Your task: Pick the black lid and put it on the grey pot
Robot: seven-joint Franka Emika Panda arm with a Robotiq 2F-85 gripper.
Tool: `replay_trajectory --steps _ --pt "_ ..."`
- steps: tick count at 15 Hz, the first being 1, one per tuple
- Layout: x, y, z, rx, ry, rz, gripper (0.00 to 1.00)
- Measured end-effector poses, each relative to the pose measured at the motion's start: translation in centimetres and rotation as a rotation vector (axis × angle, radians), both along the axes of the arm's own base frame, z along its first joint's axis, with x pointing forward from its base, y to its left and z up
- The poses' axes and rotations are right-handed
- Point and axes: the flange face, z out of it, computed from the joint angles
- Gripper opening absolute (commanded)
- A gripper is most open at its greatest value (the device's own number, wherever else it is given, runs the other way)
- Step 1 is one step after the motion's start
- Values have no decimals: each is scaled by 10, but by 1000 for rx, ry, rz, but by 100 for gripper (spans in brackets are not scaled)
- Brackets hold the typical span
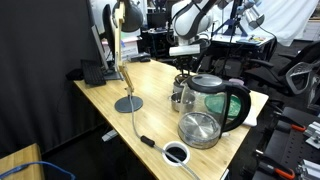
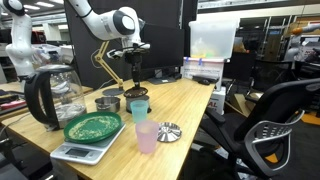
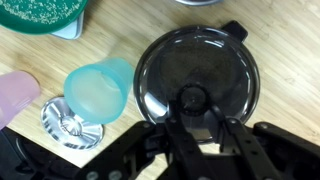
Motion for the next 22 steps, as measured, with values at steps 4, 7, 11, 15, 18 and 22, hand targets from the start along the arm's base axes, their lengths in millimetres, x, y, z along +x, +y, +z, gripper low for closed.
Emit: replay_trajectory --steps 4,7,11,15,18,22 --pt "0 3 -8 2 11 2 8" --pt "-1 8 -14 7 20 9 8" --pt "-2 13 -20 15 28 10 8" --pt "3 5 -22 10 24 -1 8" --pt "8 -2 -16 11 9 -15 8" --pt "13 -4 -12 15 -4 -21 9"
